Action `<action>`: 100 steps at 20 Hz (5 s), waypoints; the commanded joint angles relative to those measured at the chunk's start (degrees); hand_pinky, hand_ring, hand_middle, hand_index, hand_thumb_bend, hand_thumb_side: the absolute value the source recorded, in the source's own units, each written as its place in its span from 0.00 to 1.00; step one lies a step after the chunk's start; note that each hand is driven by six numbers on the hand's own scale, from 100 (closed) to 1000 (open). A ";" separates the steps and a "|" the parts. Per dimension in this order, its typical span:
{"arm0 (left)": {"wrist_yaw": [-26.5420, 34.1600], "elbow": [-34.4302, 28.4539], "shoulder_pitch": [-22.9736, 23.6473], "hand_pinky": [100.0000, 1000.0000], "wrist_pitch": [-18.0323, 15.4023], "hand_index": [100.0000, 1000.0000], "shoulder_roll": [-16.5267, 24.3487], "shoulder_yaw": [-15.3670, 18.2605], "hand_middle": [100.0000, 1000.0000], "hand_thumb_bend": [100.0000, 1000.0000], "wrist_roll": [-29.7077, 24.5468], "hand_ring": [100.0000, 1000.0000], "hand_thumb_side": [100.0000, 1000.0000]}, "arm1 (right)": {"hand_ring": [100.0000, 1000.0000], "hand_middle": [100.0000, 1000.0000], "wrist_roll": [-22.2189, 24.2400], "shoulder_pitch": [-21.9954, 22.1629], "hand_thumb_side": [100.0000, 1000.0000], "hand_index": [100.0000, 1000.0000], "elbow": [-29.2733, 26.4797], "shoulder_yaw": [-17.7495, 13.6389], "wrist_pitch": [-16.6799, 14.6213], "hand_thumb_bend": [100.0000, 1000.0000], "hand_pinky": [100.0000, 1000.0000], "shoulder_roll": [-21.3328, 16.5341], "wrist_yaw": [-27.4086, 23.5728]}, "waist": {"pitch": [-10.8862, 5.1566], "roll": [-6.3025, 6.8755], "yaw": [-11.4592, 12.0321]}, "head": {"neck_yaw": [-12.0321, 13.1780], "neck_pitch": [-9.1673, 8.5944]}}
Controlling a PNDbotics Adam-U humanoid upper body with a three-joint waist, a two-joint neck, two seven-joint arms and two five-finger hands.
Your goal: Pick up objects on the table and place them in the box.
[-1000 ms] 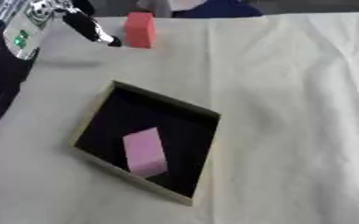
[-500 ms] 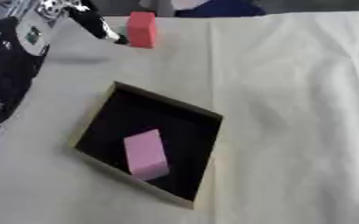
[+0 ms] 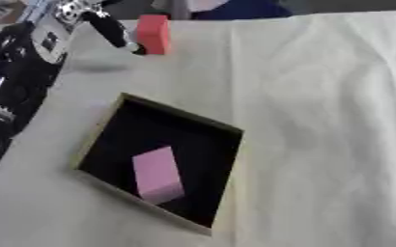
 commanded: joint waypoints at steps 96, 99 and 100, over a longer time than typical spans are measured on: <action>2.63 0.55 -3.31 0.56 5.59 0.61 5.05 1.97 0.45 0.21 3.19 0.41 0.00 | 0.75 0.57 0.34 -3.56 0.60 0.67 3.52 -1.26 -1.83 0.00 0.80 -4.55 -7.24 | 4.65 1.55 -3.63 | 4.89 -6.98; 4.21 -1.01 -3.09 0.55 5.25 0.60 5.13 0.95 0.44 0.19 2.54 0.41 0.00 | 0.75 0.57 0.45 -3.34 0.60 0.67 3.37 -1.25 -1.70 0.00 0.80 -4.13 -6.62 | 4.01 1.36 -3.43 | 3.99 -6.19; 4.69 -1.56 -2.99 0.54 5.19 0.60 5.15 0.59 0.44 0.18 2.35 0.41 0.00 | 0.75 0.57 0.48 -3.23 0.60 0.67 3.26 -1.25 -1.67 0.00 0.80 -3.99 -6.37 | 3.78 1.31 -3.33 | 3.62 -6.00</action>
